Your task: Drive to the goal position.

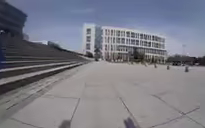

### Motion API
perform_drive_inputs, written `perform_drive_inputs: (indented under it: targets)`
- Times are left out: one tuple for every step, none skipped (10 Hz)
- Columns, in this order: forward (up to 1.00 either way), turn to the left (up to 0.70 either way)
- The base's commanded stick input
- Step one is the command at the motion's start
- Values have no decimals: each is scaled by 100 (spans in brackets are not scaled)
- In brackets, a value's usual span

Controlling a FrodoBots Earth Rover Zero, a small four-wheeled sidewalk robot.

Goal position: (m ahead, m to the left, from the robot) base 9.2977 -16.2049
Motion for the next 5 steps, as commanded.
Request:
perform_drive_inputs:
  targets:
    - [70, 0]
    - [70, 0]
    - [70, 0]
    - [70, -17]
    - [70, -35]
